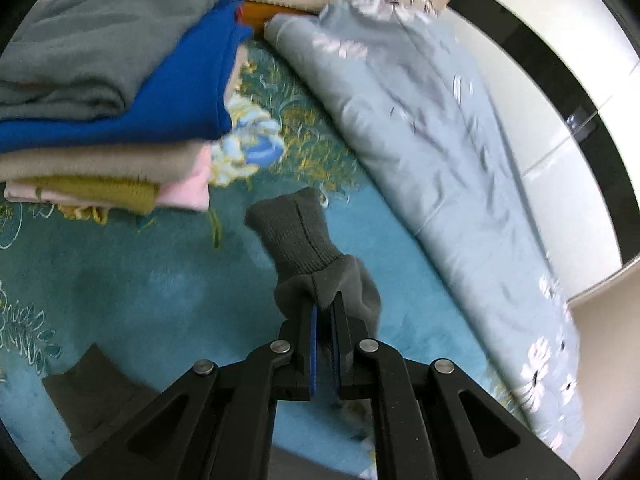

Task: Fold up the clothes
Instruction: 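Grasp the leg cuff with the left gripper while the right gripper grasps the waistband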

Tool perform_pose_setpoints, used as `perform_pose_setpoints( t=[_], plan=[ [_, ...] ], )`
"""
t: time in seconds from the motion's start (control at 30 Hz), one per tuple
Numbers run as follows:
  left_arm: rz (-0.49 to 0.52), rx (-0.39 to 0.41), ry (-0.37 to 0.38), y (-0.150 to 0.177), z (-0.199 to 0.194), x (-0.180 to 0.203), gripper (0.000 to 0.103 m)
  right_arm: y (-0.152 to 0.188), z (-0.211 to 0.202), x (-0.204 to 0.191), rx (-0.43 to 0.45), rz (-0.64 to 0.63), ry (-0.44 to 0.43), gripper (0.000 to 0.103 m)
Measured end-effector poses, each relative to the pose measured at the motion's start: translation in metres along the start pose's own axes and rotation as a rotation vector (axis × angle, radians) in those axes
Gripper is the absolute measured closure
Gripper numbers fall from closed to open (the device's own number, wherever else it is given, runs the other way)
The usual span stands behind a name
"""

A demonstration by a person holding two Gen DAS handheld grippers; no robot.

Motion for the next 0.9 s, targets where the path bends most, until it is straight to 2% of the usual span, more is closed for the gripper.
perform_pose_setpoints(
  t=[0.03, 0.13, 0.27, 0.3, 0.33, 0.37, 0.53, 0.73, 0.83, 0.9],
  plan=[
    [0.010, -0.015, -0.020, 0.000, 0.003, -0.003, 0.097, -0.006, -0.004, 0.008, 0.021, 0.013, 0.020, 0.032],
    [0.001, -0.132, -0.064, 0.019, 0.025, -0.023, 0.094, -0.029, -0.019, 0.038, 0.088, 0.091, 0.059, 0.032],
    [-0.112, -0.181, -0.059, 0.041, 0.032, -0.050, 0.091, -0.060, -0.041, 0.084, 0.165, 0.229, 0.052, 0.032],
    [-0.137, -0.187, -0.054, 0.045, 0.032, -0.056, 0.085, -0.065, -0.043, 0.097, 0.174, 0.275, 0.044, 0.032],
    [-0.164, -0.185, -0.030, 0.048, 0.027, -0.059, 0.075, -0.069, -0.044, 0.110, 0.179, 0.329, 0.028, 0.032],
    [-0.190, -0.183, -0.007, 0.051, 0.023, -0.061, 0.072, -0.073, -0.045, 0.123, 0.183, 0.383, 0.011, 0.032],
    [-0.314, -0.148, 0.100, 0.071, -0.004, -0.078, 0.068, -0.085, -0.032, 0.177, 0.177, 0.604, -0.062, 0.032],
    [-0.452, -0.094, 0.125, 0.107, -0.031, -0.112, 0.067, -0.097, -0.012, 0.200, 0.191, 0.658, -0.096, 0.032],
    [-0.525, -0.072, 0.130, 0.124, -0.039, -0.129, 0.067, -0.101, -0.005, 0.197, 0.167, 0.671, -0.174, 0.031],
    [-0.564, -0.065, 0.130, 0.135, -0.042, -0.137, 0.067, -0.100, 0.001, 0.192, 0.121, 0.674, -0.238, 0.031]
  ],
)
Point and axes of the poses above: each gripper's, at about its wrist camera, not at the fingertips, and z roughly the way its jaws point, x to its right, y to its underside, the point moved 8 cm from there along z, roughly the way its jaws point, and after that the axes turned 7 degrees about z, right-handed, at the moved point
